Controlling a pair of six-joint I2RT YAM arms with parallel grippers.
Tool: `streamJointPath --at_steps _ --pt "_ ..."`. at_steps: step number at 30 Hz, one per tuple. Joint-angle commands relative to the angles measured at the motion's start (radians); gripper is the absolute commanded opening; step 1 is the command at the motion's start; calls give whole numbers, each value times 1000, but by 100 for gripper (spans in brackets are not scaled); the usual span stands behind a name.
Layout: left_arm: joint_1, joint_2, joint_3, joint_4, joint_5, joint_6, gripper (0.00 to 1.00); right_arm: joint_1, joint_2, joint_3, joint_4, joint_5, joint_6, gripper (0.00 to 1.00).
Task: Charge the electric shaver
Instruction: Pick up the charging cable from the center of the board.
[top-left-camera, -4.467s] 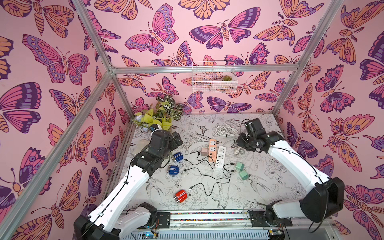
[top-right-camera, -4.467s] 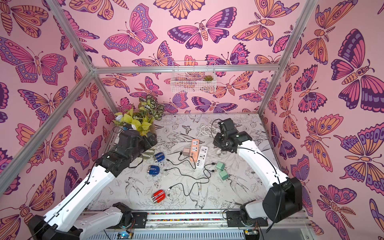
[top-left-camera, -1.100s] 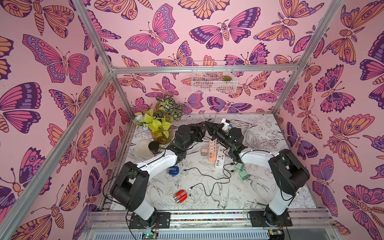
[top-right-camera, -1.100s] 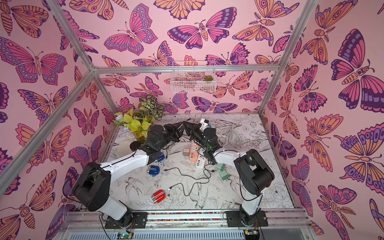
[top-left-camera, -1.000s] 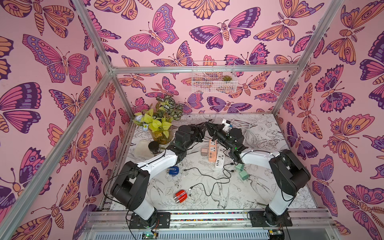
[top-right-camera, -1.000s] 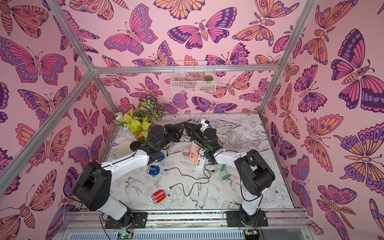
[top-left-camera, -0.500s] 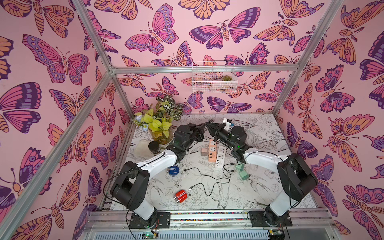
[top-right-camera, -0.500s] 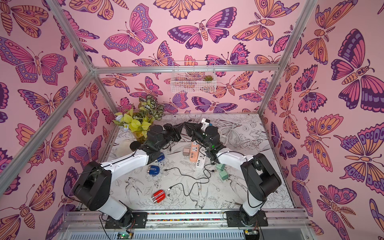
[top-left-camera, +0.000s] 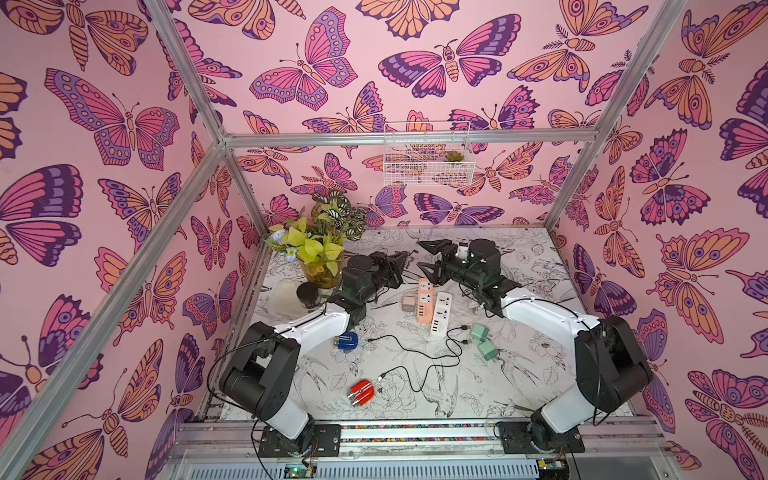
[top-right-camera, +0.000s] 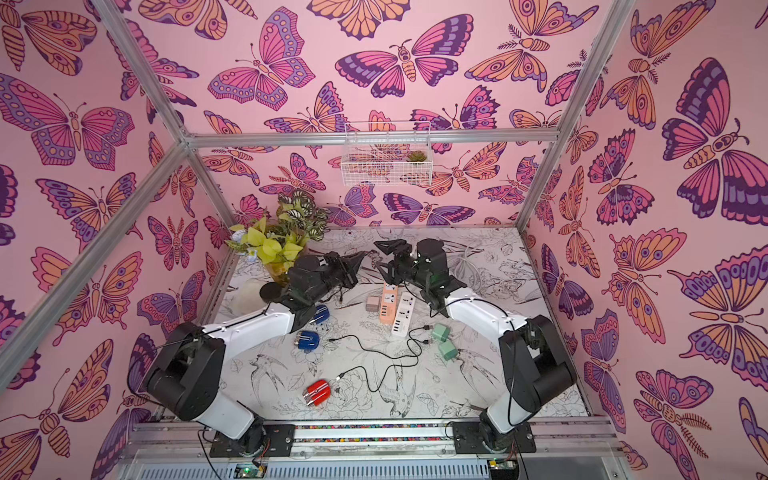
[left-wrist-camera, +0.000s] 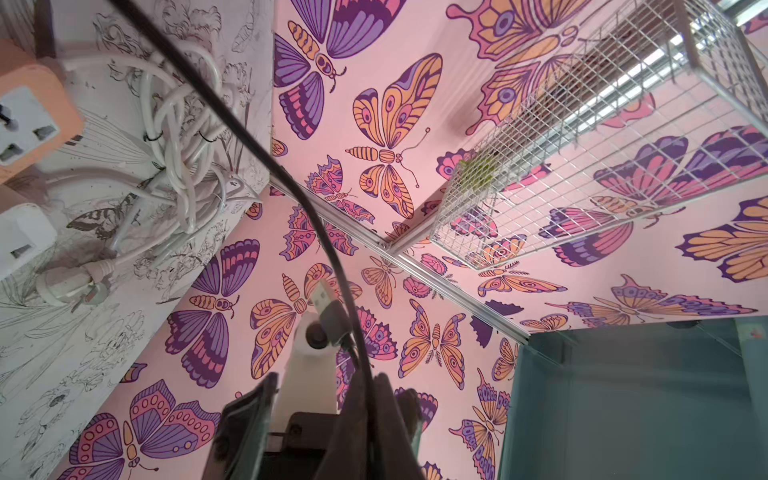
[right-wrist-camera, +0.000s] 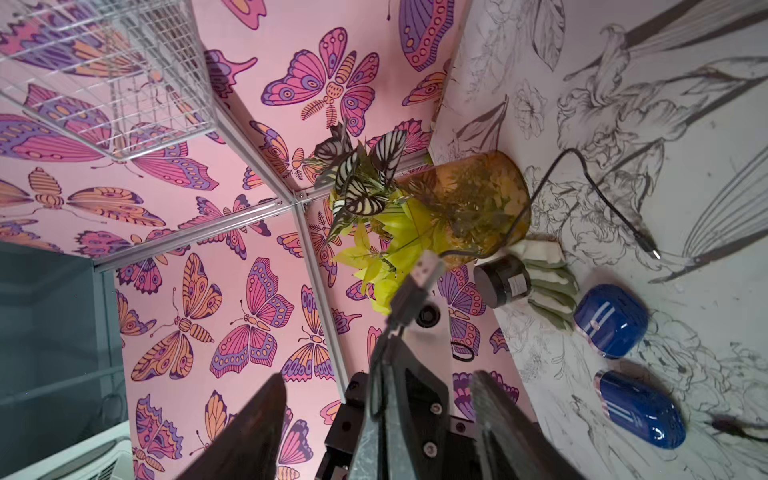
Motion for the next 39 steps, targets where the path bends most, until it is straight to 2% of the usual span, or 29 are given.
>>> streamJointPath --at_steps 1,4,8,20,28,32,35,39 --pt "7 -12 -16 70 31 -30 0 -4 23 5 -29 -42 78 73" --pt "7 -14 -20 81 35 -32 0 -3 47 -28 89 -8 156 78" --pt "7 -20 -33 88 50 -33 0 -5 84 5 139 17 191 77" --pt "9 -50 -77 97 35 -43 0 -14 133 49 197 26 241 41" --pt "17 -48 -69 95 43 -47 0 -21 158 46 203 24 237 34" --pt "16 -50 -69 90 47 -45 0 -22 189 73 227 23 252 22" --pt "17 -52 -76 88 44 -47 0 -23 195 81 222 23 251 18" --pt "18 -51 -73 86 45 -47 0 -22 198 83 240 24 254 9"
